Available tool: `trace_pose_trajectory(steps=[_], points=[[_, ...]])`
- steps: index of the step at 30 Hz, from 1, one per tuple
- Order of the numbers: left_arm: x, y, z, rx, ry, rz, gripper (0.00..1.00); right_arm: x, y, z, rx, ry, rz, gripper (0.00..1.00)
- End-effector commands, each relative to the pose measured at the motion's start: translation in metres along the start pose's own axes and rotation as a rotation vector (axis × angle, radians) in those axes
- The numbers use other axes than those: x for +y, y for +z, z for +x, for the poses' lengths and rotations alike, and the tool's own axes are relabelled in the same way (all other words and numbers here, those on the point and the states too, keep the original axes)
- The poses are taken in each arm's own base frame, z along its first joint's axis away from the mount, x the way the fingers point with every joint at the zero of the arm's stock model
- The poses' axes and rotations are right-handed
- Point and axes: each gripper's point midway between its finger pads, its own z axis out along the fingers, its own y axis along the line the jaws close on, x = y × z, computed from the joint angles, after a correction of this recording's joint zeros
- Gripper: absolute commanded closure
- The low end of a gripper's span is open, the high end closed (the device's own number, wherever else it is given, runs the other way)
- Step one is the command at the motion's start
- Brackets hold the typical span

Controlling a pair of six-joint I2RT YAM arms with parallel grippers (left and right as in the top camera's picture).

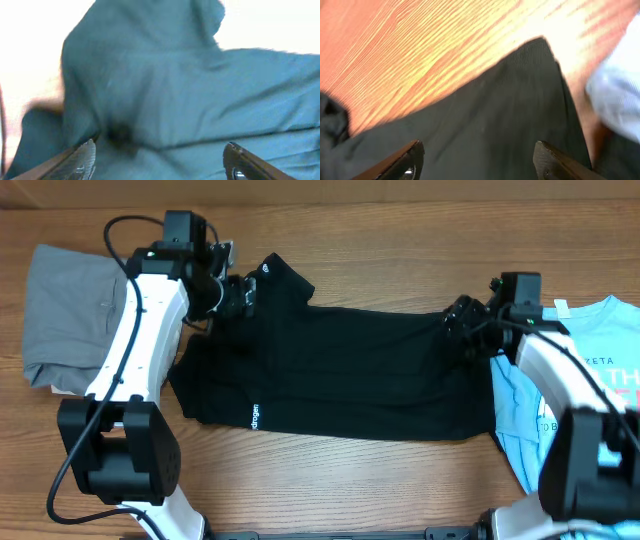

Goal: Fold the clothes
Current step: 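Move both grippers to the shirt's top edge and grasp it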

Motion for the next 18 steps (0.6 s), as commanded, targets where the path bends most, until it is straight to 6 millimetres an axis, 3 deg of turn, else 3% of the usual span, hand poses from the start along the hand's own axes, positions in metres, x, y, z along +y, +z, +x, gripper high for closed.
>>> trace_pose_trajectory(steps=[1,6,11,14,18], points=[[-0.016,-0.013,-0.025,-0.086,0.051,0.053,0.12,-0.009,0.019,-0.028,-0.056,0.000,0.077,0.25],[-0.023,-0.017,-0.048,-0.179,0.085,0.067,0.07,-0.029,0.044,-0.046,-0.080,0.006,0.173,0.24],[-0.026,-0.020,-0.066,-0.252,0.106,0.073,0.09,-0.041,0.067,-0.038,-0.036,0.017,0.198,0.25],[-0.027,-0.021,-0.077,-0.294,0.118,0.076,0.09,-0.041,0.075,-0.028,0.011,0.015,0.174,0.45],[-0.026,-0.012,-0.086,-0.316,0.118,0.080,0.10,-0.034,0.071,-0.025,0.039,-0.026,0.151,0.83]])
